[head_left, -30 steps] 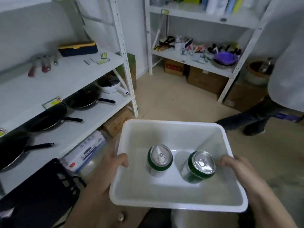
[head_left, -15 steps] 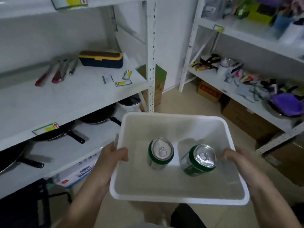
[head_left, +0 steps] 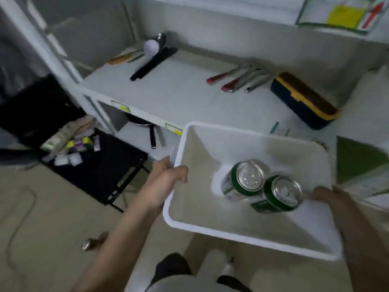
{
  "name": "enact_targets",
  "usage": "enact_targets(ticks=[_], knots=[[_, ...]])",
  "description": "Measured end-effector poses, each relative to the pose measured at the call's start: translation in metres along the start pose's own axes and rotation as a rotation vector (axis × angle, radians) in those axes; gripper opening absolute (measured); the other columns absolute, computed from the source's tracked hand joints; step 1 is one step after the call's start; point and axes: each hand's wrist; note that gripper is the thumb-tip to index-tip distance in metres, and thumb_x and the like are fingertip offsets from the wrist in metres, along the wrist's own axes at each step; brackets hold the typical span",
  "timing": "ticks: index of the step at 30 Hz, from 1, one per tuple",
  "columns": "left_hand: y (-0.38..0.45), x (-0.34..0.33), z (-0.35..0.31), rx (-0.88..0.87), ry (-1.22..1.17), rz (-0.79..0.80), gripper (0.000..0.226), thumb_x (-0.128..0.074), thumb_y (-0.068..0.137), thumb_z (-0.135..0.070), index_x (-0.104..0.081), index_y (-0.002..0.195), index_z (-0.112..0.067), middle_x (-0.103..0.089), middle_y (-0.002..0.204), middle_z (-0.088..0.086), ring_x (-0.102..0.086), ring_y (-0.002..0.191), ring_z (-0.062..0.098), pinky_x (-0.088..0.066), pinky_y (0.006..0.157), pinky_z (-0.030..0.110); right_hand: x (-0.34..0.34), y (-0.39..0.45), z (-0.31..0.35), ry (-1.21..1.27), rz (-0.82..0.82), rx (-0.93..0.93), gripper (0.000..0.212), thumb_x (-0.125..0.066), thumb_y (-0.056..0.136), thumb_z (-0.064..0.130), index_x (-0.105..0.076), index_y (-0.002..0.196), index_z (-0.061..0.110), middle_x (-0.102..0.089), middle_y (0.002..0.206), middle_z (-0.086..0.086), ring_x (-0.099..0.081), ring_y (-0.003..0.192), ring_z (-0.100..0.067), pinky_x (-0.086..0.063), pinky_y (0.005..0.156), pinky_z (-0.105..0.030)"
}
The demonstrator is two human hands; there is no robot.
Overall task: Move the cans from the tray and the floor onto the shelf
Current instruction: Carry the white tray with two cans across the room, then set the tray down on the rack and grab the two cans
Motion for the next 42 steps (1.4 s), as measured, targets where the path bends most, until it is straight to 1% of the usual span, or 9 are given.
enact_targets(ticks=[4,7,13,18,23,29,33,38,42], knots=[[-0.004,0.043,0.0,-0.001,-0.118,-0.303,0.019,-0.044,0.048,-0.003,-0.054,0.04,-0.018,-0.054,0.035,-0.008,-0.052,0.032,0.004,-0.038,0.036,0.008,-0.073,0.052,0.045,-0.066,0.31,0.002,0.025,-0.049,0.078,0.008,-0.058,0.055,0.011,-0.053,0.029,0.006,-0.055,0.034,-0.012,-0.038,0.049,-0.024],[-0.005,0.09,0.007,0.018,-0.198,-0.499,0.01,-0.043,0.048,-0.004,-0.051,0.052,-0.01,-0.053,0.033,-0.009,-0.05,0.03,0.002,-0.037,0.034,0.007,-0.144,0.071,0.071,-0.128,0.516,-0.011,0.012,-0.054,0.071,0.013,-0.065,0.075,0.009,-0.062,0.041,-0.002,-0.062,0.048,-0.025,-0.042,0.059,-0.03],[-0.005,0.205,0.015,0.078,-0.203,-0.743,0.017,-0.047,0.047,-0.01,-0.057,0.036,-0.019,-0.051,0.033,-0.008,-0.05,0.034,0.01,-0.041,0.043,0.016,-0.304,0.08,0.107,-0.224,0.721,0.028,0.016,-0.049,0.077,0.0,-0.058,0.068,0.01,-0.057,0.031,0.0,-0.054,0.026,-0.012,-0.041,0.035,-0.017],[0.01,0.292,0.016,0.048,-0.169,-0.803,0.012,-0.047,0.05,-0.009,-0.051,0.061,-0.008,-0.051,0.05,-0.002,-0.049,0.047,0.018,-0.042,0.049,0.021,-0.417,0.086,0.131,-0.274,0.86,0.047,0.018,-0.048,0.077,-0.003,-0.059,0.071,0.009,-0.06,0.037,-0.001,-0.058,0.032,-0.014,-0.043,0.04,-0.021],[0.056,0.362,0.038,0.133,-0.166,-0.865,0.017,-0.048,0.051,-0.012,-0.051,0.067,-0.008,-0.05,0.062,0.001,-0.049,0.058,0.018,-0.04,0.054,0.024,-0.524,0.112,0.144,-0.393,0.935,0.061,0.021,-0.048,0.076,-0.008,-0.059,0.074,0.009,-0.058,0.058,-0.01,-0.056,0.054,-0.027,-0.042,0.052,-0.026],[0.149,0.437,0.105,0.306,-0.289,-0.906,0.036,-0.048,0.052,-0.01,-0.057,0.087,-0.006,-0.058,0.082,0.015,-0.057,0.07,0.028,-0.047,0.062,0.034,-0.674,0.173,0.12,-0.551,1.01,0.141,0.031,-0.046,0.074,-0.011,-0.056,0.07,0.018,-0.055,0.067,-0.007,-0.051,0.058,-0.02,-0.043,0.044,-0.02],[0.207,0.477,0.169,0.385,-0.368,-0.928,0.048,-0.047,0.052,-0.008,-0.055,0.099,-0.002,-0.057,0.088,0.013,-0.056,0.084,0.029,-0.048,0.069,0.036,-0.764,0.218,0.073,-0.642,0.996,0.119,0.026,-0.047,0.072,-0.01,-0.055,0.091,0.007,-0.051,0.064,-0.003,-0.048,0.056,-0.016,-0.035,0.03,-0.006],[0.266,0.501,0.252,0.506,-0.45,-0.933,0.057,-0.049,0.062,-0.002,-0.043,0.118,0.008,-0.05,0.093,0.015,-0.052,0.085,0.027,-0.047,0.054,0.025,-0.84,0.271,-0.001,-0.761,0.99,0.087,0.043,-0.046,0.068,-0.009,-0.058,0.106,0.005,-0.058,0.085,-0.012,-0.054,0.069,-0.024,-0.042,0.056,-0.023],[0.299,0.494,0.3,0.577,-0.498,-0.932,0.032,-0.044,0.072,0.013,-0.047,0.099,-0.005,-0.053,0.076,0.001,-0.053,0.07,0.015,-0.047,0.046,0.019,-0.853,0.301,-0.043,-0.827,0.931,0.095,0.041,-0.047,0.067,-0.012,-0.059,0.099,0.012,-0.056,0.074,-0.009,-0.051,0.063,-0.023,-0.039,0.053,-0.022]])
Point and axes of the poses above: each hand's wrist, its own y-axis towards the middle knuckle, its own x-axis out of the back of the hand, z = x × y
